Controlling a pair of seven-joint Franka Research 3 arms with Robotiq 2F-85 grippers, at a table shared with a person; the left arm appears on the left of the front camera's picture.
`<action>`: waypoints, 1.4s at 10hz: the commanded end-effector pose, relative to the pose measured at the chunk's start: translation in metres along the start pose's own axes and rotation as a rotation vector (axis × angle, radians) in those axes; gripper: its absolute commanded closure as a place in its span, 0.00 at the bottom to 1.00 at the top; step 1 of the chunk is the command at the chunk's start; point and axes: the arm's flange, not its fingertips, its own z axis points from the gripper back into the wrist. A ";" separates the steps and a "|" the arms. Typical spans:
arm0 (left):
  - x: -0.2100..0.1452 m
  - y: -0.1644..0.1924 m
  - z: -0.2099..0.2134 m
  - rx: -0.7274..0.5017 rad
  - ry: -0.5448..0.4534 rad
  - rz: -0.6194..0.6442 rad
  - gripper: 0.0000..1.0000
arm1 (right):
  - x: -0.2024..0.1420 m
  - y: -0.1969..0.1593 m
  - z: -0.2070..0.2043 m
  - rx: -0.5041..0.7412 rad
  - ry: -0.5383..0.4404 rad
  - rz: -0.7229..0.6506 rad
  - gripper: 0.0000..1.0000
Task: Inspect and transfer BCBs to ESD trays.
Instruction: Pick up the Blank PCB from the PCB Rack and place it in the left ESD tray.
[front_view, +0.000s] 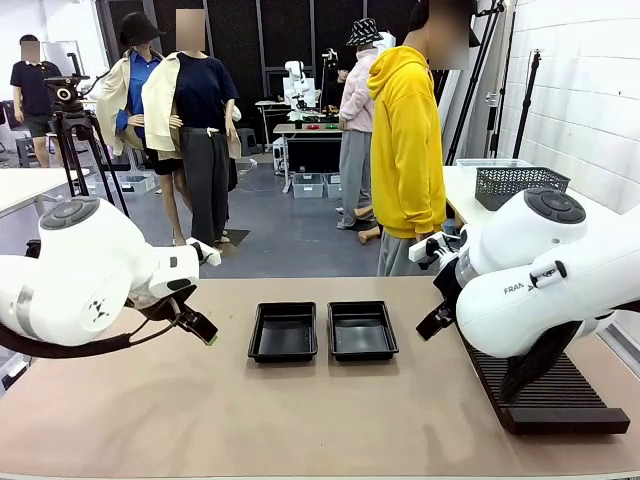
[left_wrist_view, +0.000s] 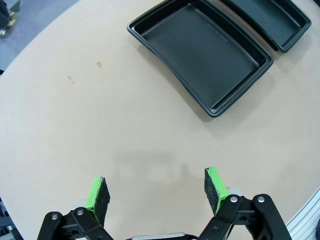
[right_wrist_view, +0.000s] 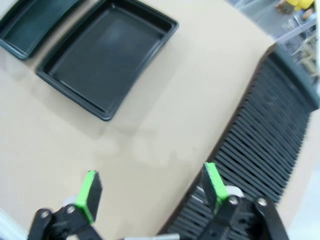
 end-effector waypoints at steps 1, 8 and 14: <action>0.021 0.032 0.022 -0.067 0.047 0.016 0.00 | 0.016 -0.006 0.030 0.010 0.059 -0.005 0.00; 0.076 0.167 0.091 -0.587 0.044 0.342 0.00 | 0.049 -0.097 0.130 0.336 0.072 -0.385 0.00; -0.023 0.289 0.100 -0.893 -0.276 0.626 0.00 | -0.068 -0.186 0.188 0.719 -0.252 -0.573 0.00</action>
